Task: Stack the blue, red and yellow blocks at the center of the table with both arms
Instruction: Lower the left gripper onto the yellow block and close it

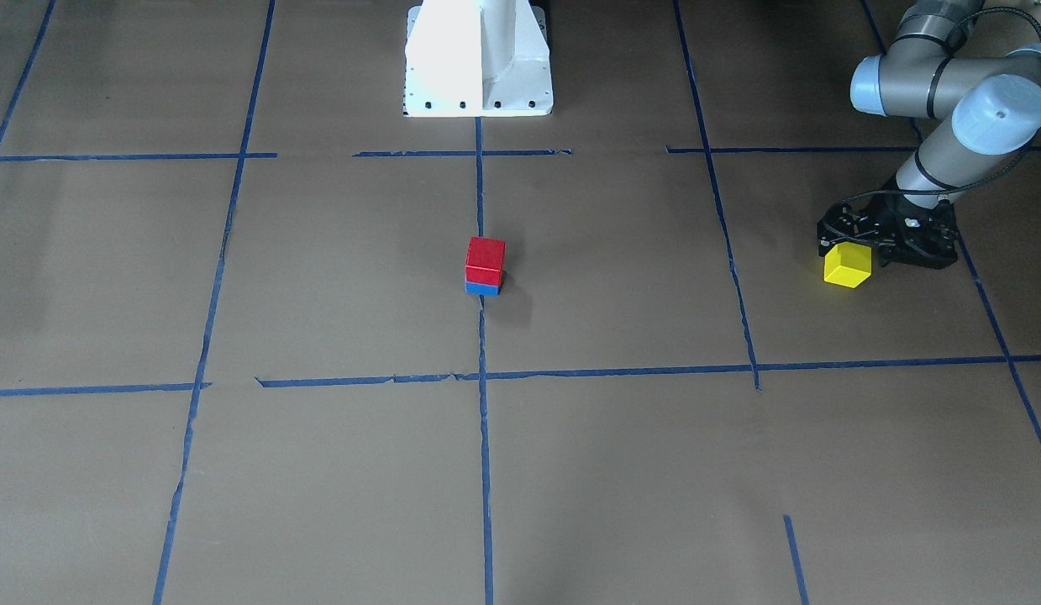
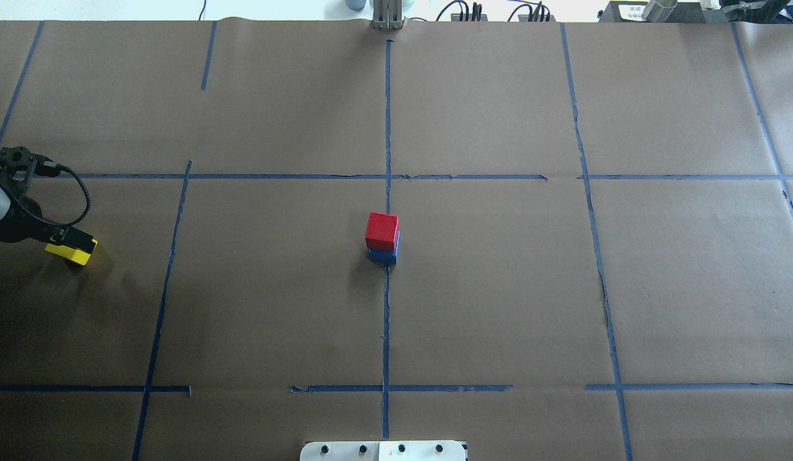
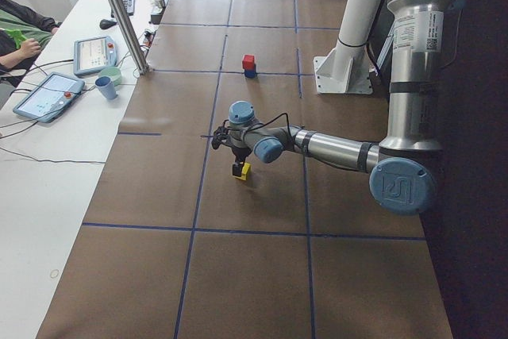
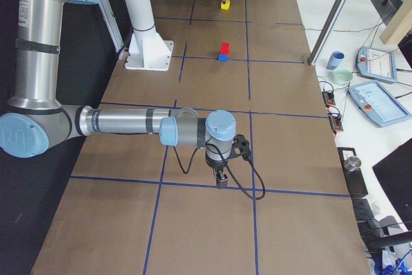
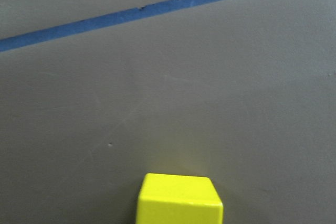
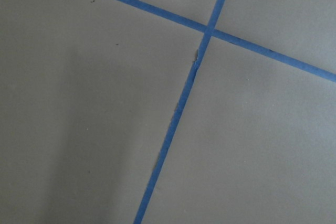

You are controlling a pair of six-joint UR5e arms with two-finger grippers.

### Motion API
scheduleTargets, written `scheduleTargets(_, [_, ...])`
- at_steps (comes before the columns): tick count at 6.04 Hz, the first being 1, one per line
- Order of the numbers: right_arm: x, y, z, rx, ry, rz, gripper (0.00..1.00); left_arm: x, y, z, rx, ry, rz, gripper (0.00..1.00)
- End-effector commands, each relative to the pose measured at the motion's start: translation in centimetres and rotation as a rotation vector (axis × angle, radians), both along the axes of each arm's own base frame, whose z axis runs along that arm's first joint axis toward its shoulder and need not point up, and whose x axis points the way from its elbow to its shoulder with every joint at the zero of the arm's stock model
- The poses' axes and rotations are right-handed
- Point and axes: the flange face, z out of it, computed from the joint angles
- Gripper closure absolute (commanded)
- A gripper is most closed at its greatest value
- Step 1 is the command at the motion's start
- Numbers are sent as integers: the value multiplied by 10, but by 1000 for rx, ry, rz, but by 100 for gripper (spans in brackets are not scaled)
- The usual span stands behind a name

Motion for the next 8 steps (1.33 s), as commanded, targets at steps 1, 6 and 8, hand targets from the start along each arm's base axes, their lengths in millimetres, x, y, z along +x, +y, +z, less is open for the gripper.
scheduleTargets(1, [0, 0, 0, 0, 0, 0, 0, 3, 3, 5, -7, -9, 7, 0])
scheduleTargets(6, [0, 0, -1, 0, 0, 1, 0, 25, -10, -13, 5, 9, 18, 93])
scheduleTargets(8, [0, 0, -1, 0, 0, 1, 0, 41, -31, -85, -3, 45, -31, 95])
